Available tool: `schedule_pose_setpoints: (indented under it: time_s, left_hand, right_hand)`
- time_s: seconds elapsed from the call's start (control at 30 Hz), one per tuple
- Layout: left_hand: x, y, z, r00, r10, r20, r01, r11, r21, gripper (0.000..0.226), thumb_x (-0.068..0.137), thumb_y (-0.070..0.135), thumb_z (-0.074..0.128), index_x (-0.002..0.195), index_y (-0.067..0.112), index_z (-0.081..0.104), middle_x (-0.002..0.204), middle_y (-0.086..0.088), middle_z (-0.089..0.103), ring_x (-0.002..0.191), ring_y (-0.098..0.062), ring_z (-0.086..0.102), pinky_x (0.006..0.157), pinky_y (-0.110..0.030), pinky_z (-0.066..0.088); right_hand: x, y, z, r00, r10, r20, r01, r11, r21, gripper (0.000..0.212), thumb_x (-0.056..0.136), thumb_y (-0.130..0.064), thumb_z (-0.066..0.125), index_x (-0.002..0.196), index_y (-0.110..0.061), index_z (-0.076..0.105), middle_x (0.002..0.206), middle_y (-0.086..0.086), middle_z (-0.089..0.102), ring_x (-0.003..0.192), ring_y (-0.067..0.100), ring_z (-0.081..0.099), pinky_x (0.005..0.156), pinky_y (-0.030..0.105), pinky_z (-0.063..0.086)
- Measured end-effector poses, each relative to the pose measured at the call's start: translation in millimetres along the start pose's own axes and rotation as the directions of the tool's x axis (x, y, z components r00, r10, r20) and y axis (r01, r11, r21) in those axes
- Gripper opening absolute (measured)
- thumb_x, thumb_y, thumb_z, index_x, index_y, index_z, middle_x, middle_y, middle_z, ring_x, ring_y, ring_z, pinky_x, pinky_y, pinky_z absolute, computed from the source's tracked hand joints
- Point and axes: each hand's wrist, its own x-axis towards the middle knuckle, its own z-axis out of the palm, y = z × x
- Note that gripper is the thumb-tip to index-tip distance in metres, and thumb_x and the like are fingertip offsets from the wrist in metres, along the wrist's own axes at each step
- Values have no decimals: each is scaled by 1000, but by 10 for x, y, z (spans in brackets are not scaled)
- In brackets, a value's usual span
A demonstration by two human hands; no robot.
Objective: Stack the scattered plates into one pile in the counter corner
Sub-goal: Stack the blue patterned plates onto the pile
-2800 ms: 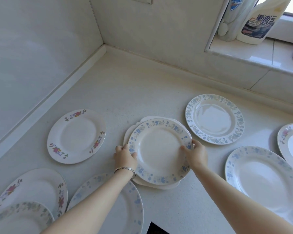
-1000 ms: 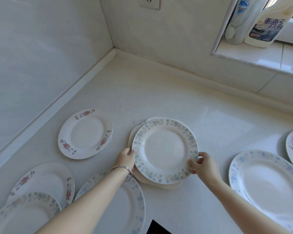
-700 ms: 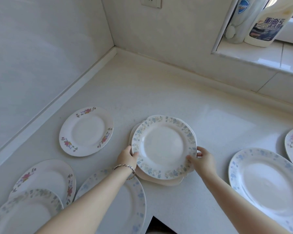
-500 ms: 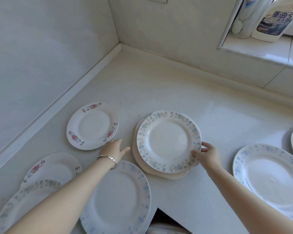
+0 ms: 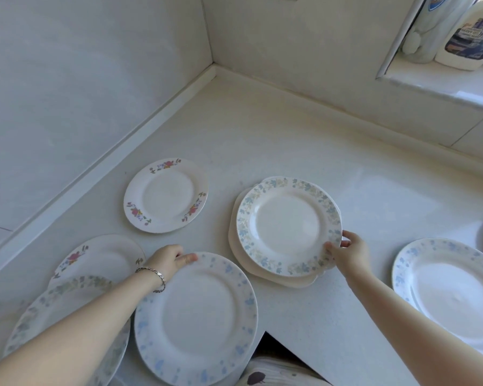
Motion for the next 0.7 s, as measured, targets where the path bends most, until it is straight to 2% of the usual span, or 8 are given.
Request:
schedule_pose_setpoints:
  time_s: [0.1, 0.17, 0.27, 0.33, 0.4, 0.5, 0.6, 0.7]
  left_hand:
    - [-108, 23, -30, 995, 25, -101, -32, 998, -60, 51, 87, 40, 58, 56, 17, 24, 55, 3, 26, 54, -15, 25, 52, -29, 19]
    - [-155, 34, -109, 987, 7, -164, -30, 990, -139, 50, 85, 40, 60, 55, 16, 27, 55, 2, 27, 56, -19, 27, 54, -29, 24]
    - [-213, 78, -331, 957, -32, -289, -41, 969, -245, 48, 86, 32, 62, 53, 15, 31, 52, 0, 28, 56, -20, 27, 52, -31, 23]
    - [-257, 195, -481, 926, -75, -369, -50, 947, -317, 50, 88, 31, 59, 51, 14, 29, 50, -2, 26, 52, -21, 25, 50, -30, 21]
    - [-290, 375, -561, 892, -148, -428, -50, 907, -419, 55, 87, 37, 60, 50, 14, 26, 50, -5, 24, 49, -21, 23, 49, -31, 20]
    - [-242, 753, -461, 868, -273, -416, -11, 826, -564, 56, 89, 40, 56, 50, 13, 25, 52, -7, 24, 50, -20, 23, 51, -33, 21]
    - [-118, 1138, -223, 866, -357, -349, -19, 676, -737, 57, 87, 38, 59, 48, 14, 24, 51, -5, 23, 53, -21, 23, 59, -30, 26]
    - [-16, 1439, -47, 928, -240, -287, 24, 804, -594, 50, 91, 32, 52, 52, 11, 32, 57, -13, 42, 67, -32, 44, 62, -29, 29]
  right_hand:
    - [-4, -6, -2, 1000, 23, 9, -23, 1000, -11, 50, 84, -7, 61, 132, -6, 48, 111, 14, 62, 91, 29, 60, 71, 35, 51]
    - [-53, -19, -27, 999, -2, -49, -3, 996, -93, 56, 82, -13, 66, 135, -8, 45, 130, 17, 50, 112, 31, 53, 91, 39, 46]
    - [-299, -123, -57, 950, -273, -154, 250, 956, -155, 49, 82, -20, 68, 127, -10, 51, 130, 13, 41, 123, 29, 43, 107, 40, 35]
    - [-528, -258, -39, 928, -371, -40, 370, 929, -29, 32, 85, -21, 63, 116, -14, 56, 112, 5, 52, 106, 27, 54, 96, 39, 45]
    - [-739, -388, 23, 911, -348, 222, 341, 937, 71, 19, 90, -25, 55, 108, -21, 54, 94, -1, 62, 91, 24, 62, 81, 36, 51]
    - [-845, -482, 80, 867, -246, 433, 261, 965, 25, 26, 91, -35, 50, 111, -18, 51, 90, -6, 64, 83, 15, 63, 73, 33, 51]
    - [-627, -519, -12, 947, -253, 200, 274, 958, -83, 33, 88, -27, 58, 115, -9, 51, 105, 4, 63, 91, 22, 60, 78, 34, 49]
    - [-322, -471, -193, 975, -214, 63, 222, 959, -175, 44, 87, -25, 60, 126, -7, 49, 117, 13, 62, 103, 30, 60, 80, 32, 44]
